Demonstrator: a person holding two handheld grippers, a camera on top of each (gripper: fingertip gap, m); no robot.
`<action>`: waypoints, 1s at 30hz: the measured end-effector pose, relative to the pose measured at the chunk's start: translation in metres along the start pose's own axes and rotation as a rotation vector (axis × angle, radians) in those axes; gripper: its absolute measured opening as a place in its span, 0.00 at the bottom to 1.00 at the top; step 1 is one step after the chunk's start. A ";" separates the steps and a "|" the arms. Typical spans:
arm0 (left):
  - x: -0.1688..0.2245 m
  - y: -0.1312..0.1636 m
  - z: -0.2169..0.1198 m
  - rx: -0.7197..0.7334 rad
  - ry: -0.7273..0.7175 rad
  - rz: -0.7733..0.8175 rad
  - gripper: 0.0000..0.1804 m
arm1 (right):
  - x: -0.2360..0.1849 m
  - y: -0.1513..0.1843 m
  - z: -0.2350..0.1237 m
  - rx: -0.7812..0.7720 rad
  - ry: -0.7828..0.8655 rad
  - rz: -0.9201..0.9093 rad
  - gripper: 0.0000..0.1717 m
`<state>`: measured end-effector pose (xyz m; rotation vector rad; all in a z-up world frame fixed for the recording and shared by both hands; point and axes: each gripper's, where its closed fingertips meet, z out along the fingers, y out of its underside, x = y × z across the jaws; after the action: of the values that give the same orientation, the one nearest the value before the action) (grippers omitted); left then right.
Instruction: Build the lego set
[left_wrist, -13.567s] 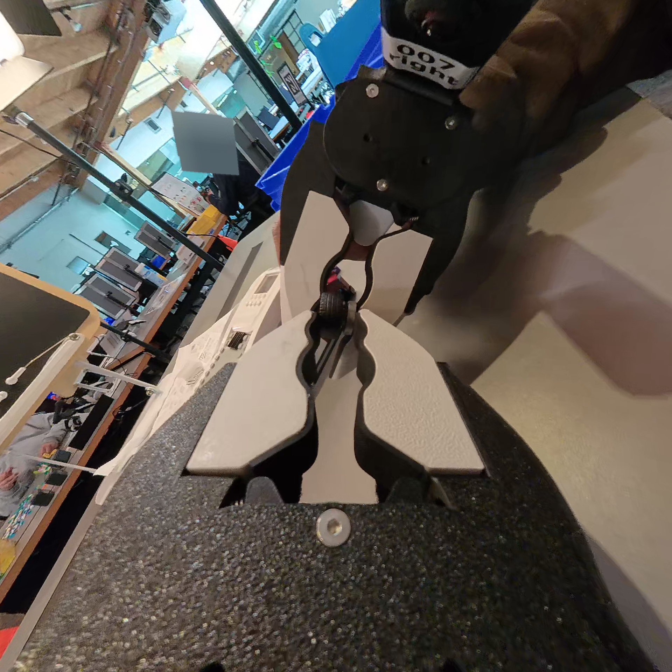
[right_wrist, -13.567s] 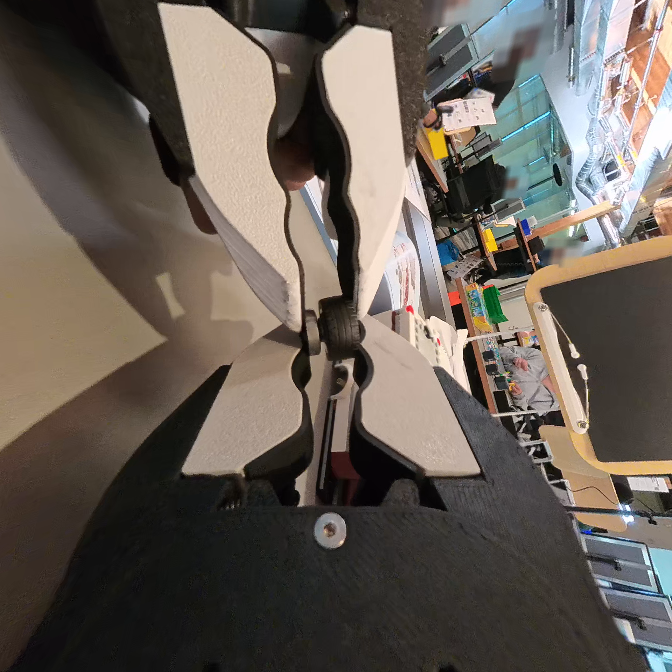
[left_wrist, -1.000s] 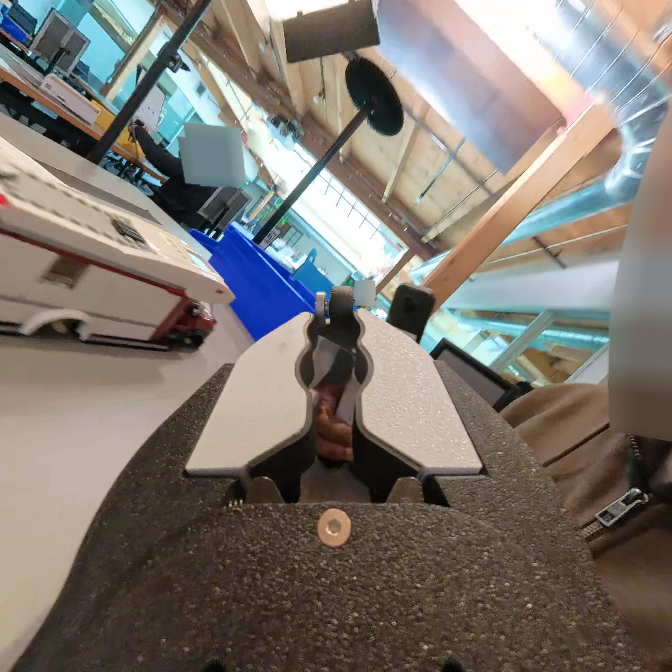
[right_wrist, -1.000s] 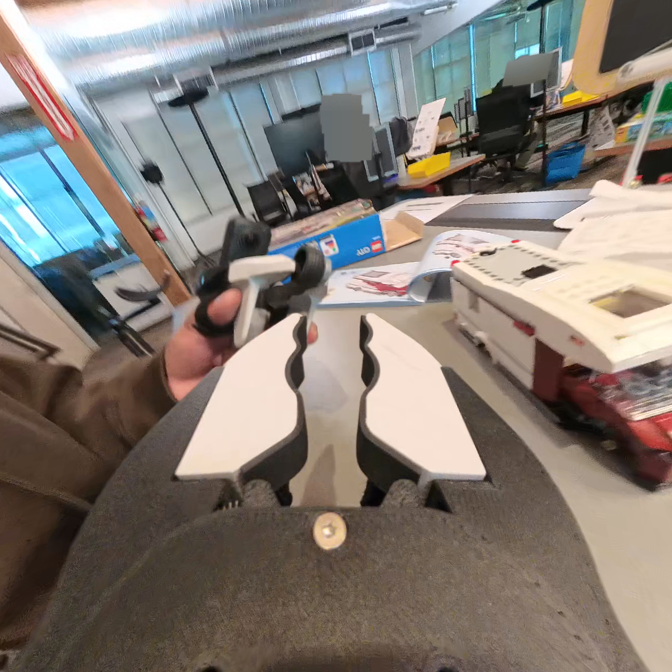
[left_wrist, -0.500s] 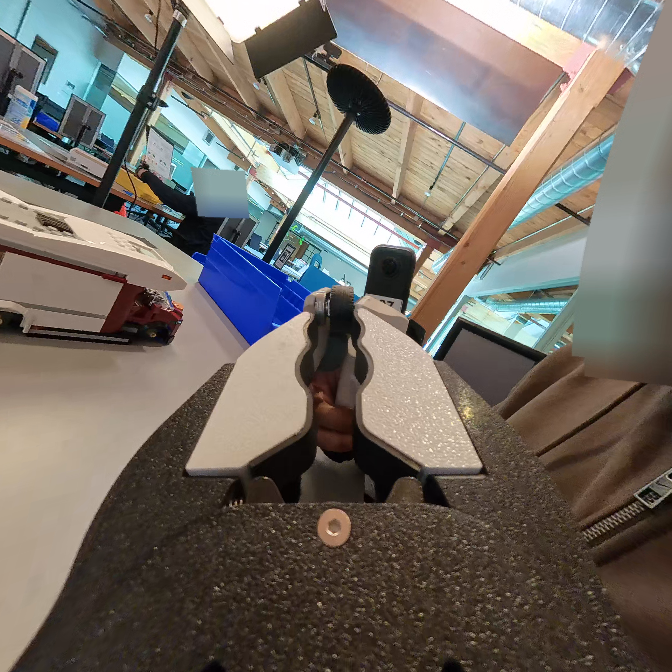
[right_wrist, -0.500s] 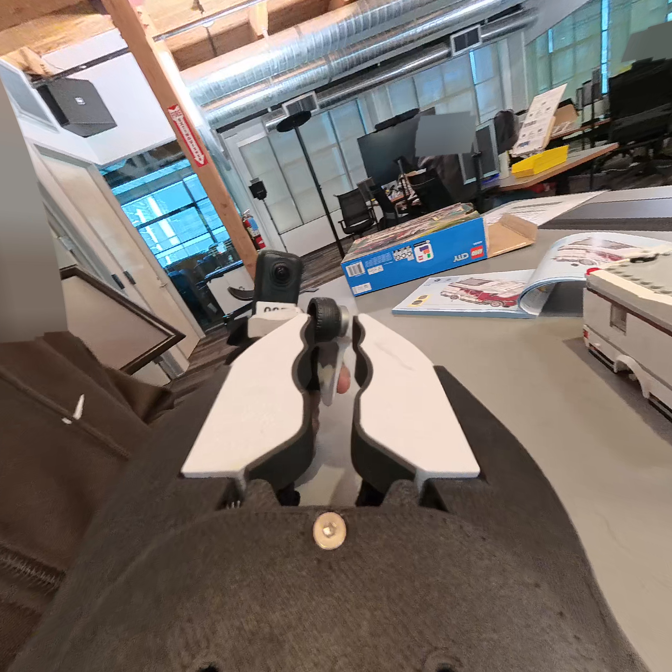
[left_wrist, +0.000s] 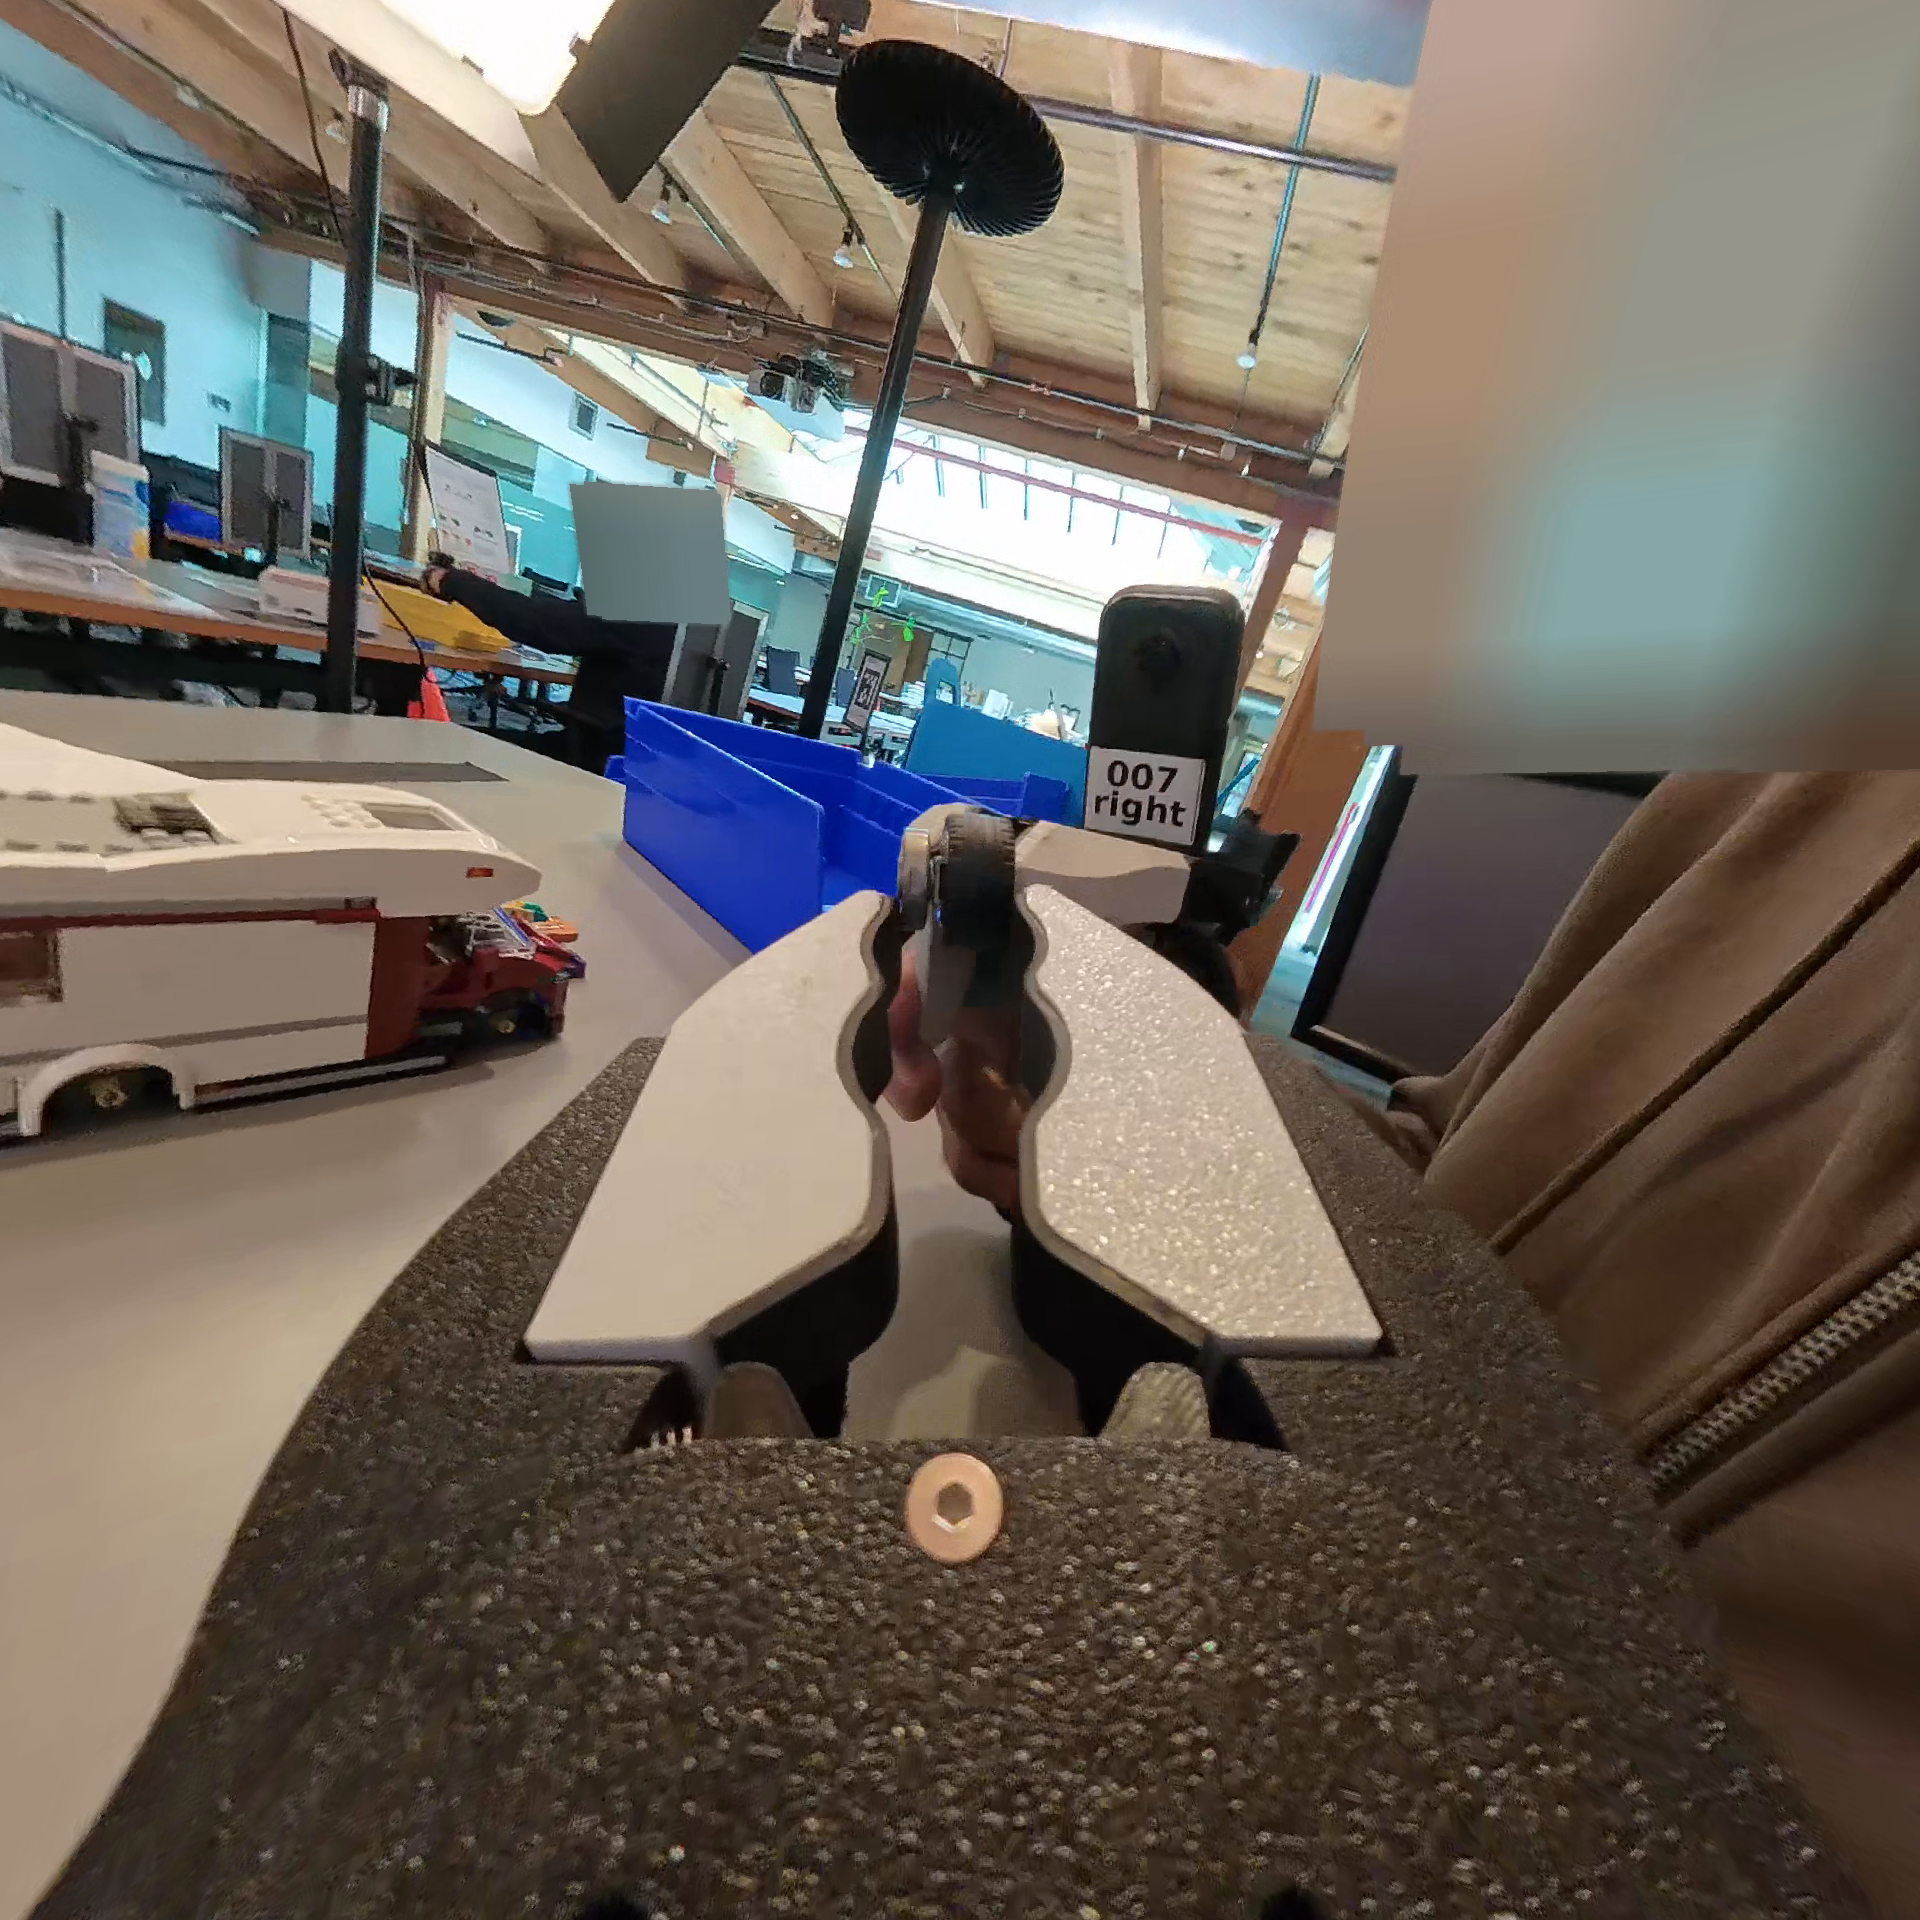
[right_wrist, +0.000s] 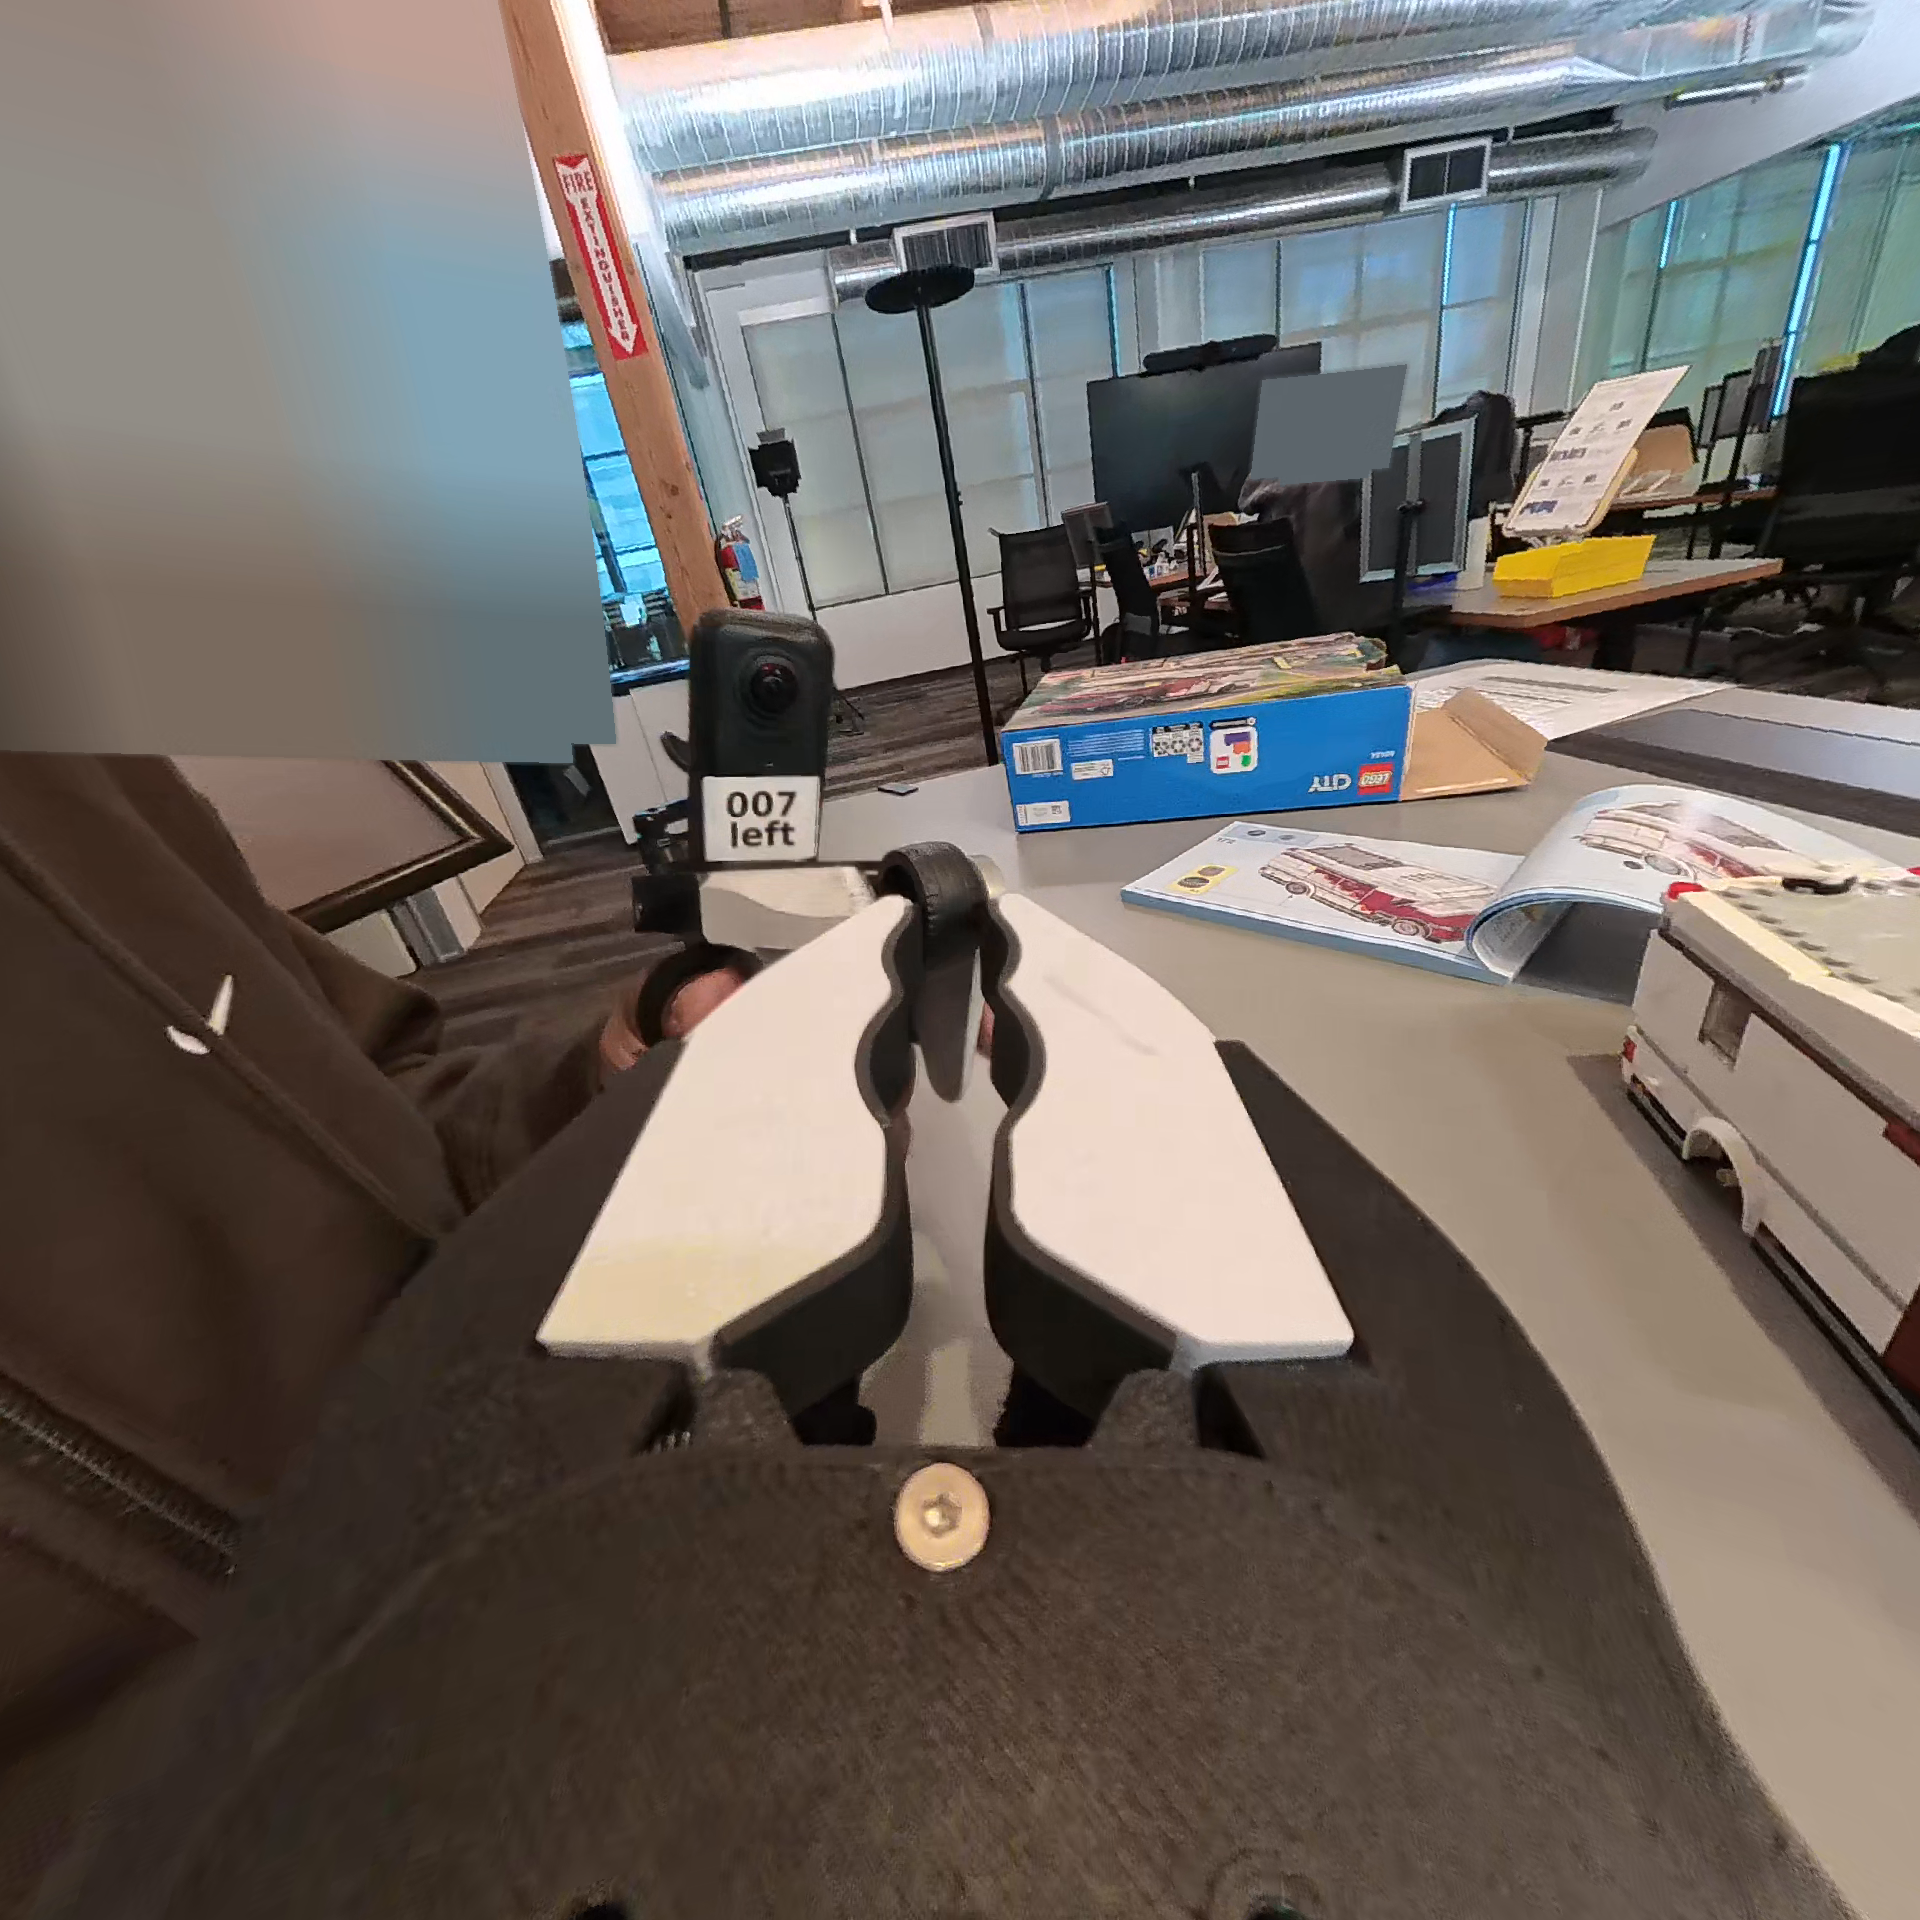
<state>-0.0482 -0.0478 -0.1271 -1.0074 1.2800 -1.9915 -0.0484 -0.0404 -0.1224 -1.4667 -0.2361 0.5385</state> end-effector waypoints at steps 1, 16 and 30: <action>0.002 0.000 0.000 -0.005 0.004 0.031 0.11 | -0.002 0.000 -0.001 -0.001 -0.010 -0.006 0.06; 0.009 0.037 -0.008 -0.368 -0.111 0.793 0.10 | -0.012 0.030 -0.018 -0.201 0.085 -0.558 0.10; 0.010 0.078 -0.010 -0.638 -0.016 1.024 0.10 | -0.022 0.063 -0.032 -0.349 0.067 -0.727 0.15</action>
<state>-0.0577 -0.0804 -0.1991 -0.4130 1.9397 -0.8065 -0.0652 -0.0784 -0.1840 -1.5976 -0.8007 -0.1511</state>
